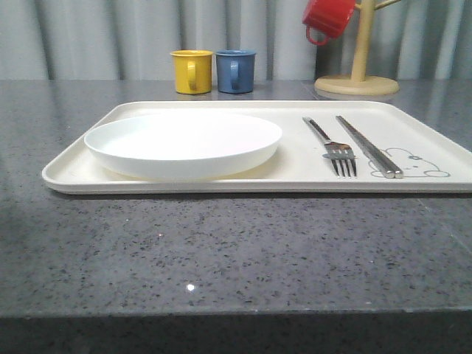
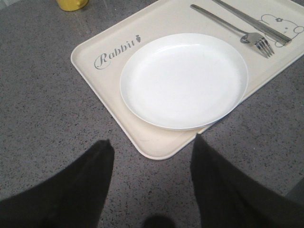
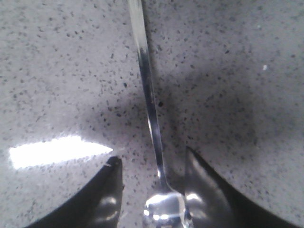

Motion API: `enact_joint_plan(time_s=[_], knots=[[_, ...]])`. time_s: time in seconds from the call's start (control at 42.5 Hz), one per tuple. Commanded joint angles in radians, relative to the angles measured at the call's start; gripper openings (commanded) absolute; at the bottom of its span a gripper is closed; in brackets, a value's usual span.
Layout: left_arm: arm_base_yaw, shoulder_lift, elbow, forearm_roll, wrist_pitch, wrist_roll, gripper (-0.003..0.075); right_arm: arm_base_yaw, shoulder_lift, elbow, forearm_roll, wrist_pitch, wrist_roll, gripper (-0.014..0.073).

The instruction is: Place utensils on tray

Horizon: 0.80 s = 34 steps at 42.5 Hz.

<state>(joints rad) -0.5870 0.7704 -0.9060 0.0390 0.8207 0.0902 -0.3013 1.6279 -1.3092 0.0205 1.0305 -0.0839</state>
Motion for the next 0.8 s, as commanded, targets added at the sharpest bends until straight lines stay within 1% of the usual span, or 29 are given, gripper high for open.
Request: enact_joint_plan(time_s=[0.0,0.306,0.353,0.424,0.518,0.565,0.636,0.707,0.777], knots=[[-0.008,-0.002,-0.026,0.001,-0.068,-0.010,0.0363,-0.008,-0.005,-0.030,-0.013,-0.038,-0.015,0.0343],[-0.008,-0.002,-0.026,0.001,-0.068,-0.010,0.0363,-0.008,0.043,-0.030,-0.013,-0.057,-0.015,0.0333],[-0.008,-0.002,-0.026,0.001,-0.068,-0.010,0.0363,-0.008,0.045,-0.030,-0.013,-0.057,-0.015,0.0308],[-0.008,-0.002,-0.026,0.001,-0.068,-0.010,0.0363,-0.008,0.045,-0.030,-0.013,-0.055,-0.015,0.0228],[-0.008,-0.002,-0.026,0.001,-0.068,-0.010,0.0363,-0.008,0.045,-0.030,-0.012,-0.054,-0.015,0.0095],[-0.008,-0.002,-0.026,0.001,-0.068,-0.010,0.0363,-0.008,0.045,-0.030,-0.008,-0.053,-0.015,0.0052],[-0.008,-0.002,-0.026,0.001,-0.068,-0.010,0.0363,-0.006,0.037,-0.031,0.024,-0.054,-0.016,0.0015],[-0.008,-0.002,-0.026,0.001,-0.068,-0.010,0.0363,0.014,0.013,-0.032,0.065,-0.055,-0.034,0.0015],[-0.008,-0.002,-0.026,0.001,-0.068,-0.010,0.0363,0.059,-0.023,-0.041,0.122,-0.035,-0.052,0.0016]])
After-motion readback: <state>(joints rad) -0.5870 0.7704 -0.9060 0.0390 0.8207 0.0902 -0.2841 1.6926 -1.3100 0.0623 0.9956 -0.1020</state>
